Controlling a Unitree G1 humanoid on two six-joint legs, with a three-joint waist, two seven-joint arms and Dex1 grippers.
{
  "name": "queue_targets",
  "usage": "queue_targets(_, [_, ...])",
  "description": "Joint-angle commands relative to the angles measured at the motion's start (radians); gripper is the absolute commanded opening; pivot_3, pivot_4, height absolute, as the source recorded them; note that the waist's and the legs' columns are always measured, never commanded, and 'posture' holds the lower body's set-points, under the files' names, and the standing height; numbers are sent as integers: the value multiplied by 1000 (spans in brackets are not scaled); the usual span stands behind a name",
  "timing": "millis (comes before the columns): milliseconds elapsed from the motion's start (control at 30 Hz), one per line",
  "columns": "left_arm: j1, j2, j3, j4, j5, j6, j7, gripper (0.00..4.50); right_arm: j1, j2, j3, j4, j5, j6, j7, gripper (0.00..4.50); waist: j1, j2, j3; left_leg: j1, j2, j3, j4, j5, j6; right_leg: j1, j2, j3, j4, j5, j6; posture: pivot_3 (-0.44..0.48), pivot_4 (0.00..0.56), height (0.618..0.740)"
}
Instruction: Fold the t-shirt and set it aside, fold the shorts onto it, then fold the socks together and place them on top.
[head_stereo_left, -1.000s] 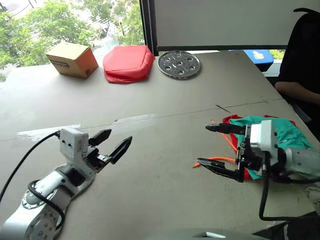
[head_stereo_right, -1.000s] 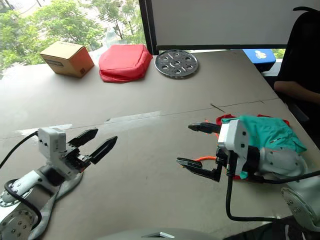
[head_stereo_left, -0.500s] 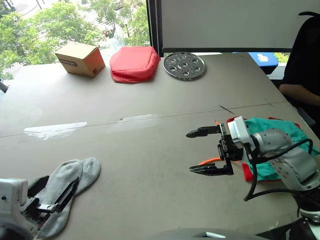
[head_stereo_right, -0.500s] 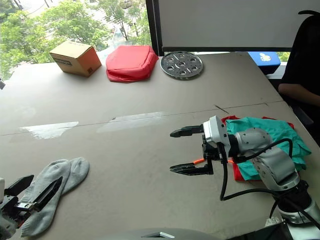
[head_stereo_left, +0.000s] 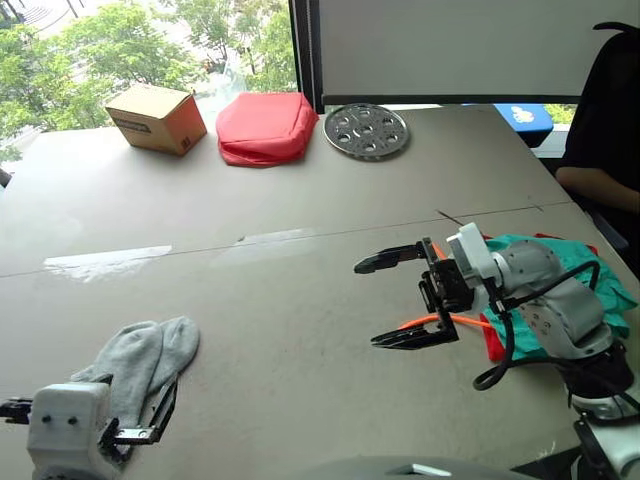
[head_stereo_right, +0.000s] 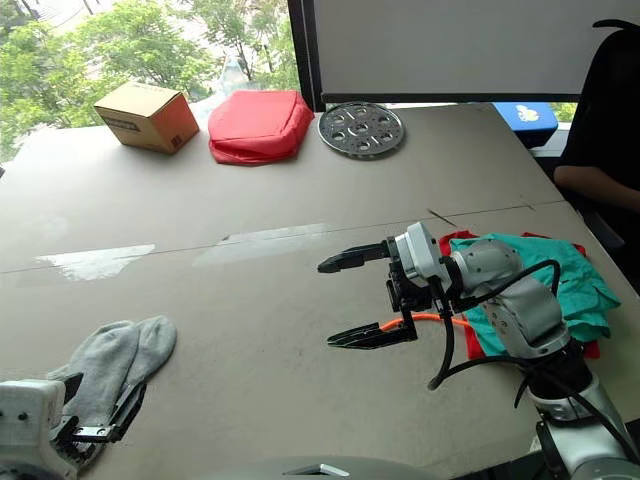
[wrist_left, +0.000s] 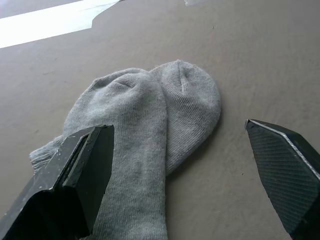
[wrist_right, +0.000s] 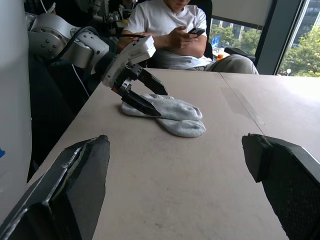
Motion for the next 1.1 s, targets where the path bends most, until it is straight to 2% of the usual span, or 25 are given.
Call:
queue_targets(33, [8, -13, -37, -17, 71, -20, 36, 4500, -34, 7, -7, -6, 14, -2, 18, 4471, 0, 1, 0, 0, 0, 0, 0, 0, 0, 0, 0, 0, 0, 1, -1, 0, 150, 740])
queue_targets(300, [-216, 55, -85, 152, 142, 152, 130, 4500, -36, 17, -43, 2, 8, -7, -23, 4471, 0, 2, -1, 1, 0, -1, 1, 0, 0, 1, 1, -2, 2, 2, -3, 0, 150, 740])
queue_targets(400, [-250, 75, -124, 206, 137, 240, 123, 4500, -21, 2, -44, -23, 9, 4, -28, 4471, 2, 11, -5, 2, 0, -1, 1, 0, 0, 2, 1, -2, 2, 2, -3, 0, 150, 740])
queue_targets(467, [-251, 94, -148, 230, 137, 283, 110, 3921, -14, -7, -47, -36, 13, 12, -34, 4500, 3, 19, -10, 3, -1, -1, 1, 0, 0, 2, 0, -2, 2, 2, -3, 0, 150, 740])
queue_targets(500, [-254, 99, -152, 250, 145, 281, 111, 3840, -11, -11, -51, -41, 15, 16, -37, 4500, 3, 22, -12, 3, -1, -1, 1, 0, 0, 3, 0, -2, 2, 2, -3, 0, 150, 740])
queue_targets(533, [-253, 102, -154, 264, 144, 278, 106, 3274, -7, -17, -55, -49, 18, 21, -40, 4500, 2, 25, -14, 4, -1, -1, 1, 0, 0, 3, 0, -2, 2, 2, -3, 0, 150, 740])
queue_targets(600, [-248, 108, -155, 280, 145, 258, 100, 2552, 0, -28, -59, -61, 22, 27, -46, 4500, 0, 30, -18, 5, -1, -1, 1, 0, 0, 4, 0, -1, 2, 1, -2, 0, 150, 740])
queue_targets(667, [-244, 103, -148, 299, 129, 230, 84, 1453, 6, -36, -62, -73, 27, 36, -54, 4500, -1, 32, -20, 6, -1, -1, 0, 0, 0, 5, 1, -1, 2, 0, 1, 0, 150, 740])
queue_targets(767, [-261, 91, -115, 326, 80, 152, 38, 270, 11, -41, -66, -85, 29, 47, -63, 4500, -3, 35, -22, 7, 0, -1, 0, 0, 0, 4, 1, -1, 2, 0, 1, 0, 150, 740])
queue_targets(800, [-281, 90, -99, 310, 43, 132, 15, 40, 13, -43, -68, -86, 29, 50, -68, 4500, -3, 35, -22, 6, 0, -1, -1, 0, 0, 4, 1, -1, 2, 0, 1, 0, 150, 740])
queue_targets(867, [-306, 96, -82, 286, -3, 111, -15, 40, 15, -45, -71, -89, 29, 53, -75, 4500, 1, 34, -21, 6, 0, -1, -1, 0, 0, 4, 1, -2, 2, 0, 1, 0, 150, 740])
queue_targets(933, [-367, 144, -102, 250, -47, 120, -63, 40, 20, -51, -78, -87, 24, 57, -84, 4500, 8, 30, -19, 4, 0, -3, 0, 0, 0, 4, 0, -4, 2, 0, 1, 0, 150, 740])
queue_targets(1100, [-572, 329, -278, 220, -78, 202, -192, 40, 55, -91, -108, -86, 4, 52, -105, 4500, 25, 21, -14, 0, -1, -4, 5, 0, 0, 4, -1, -5, 2, 2, -3, 0, 150, 740])
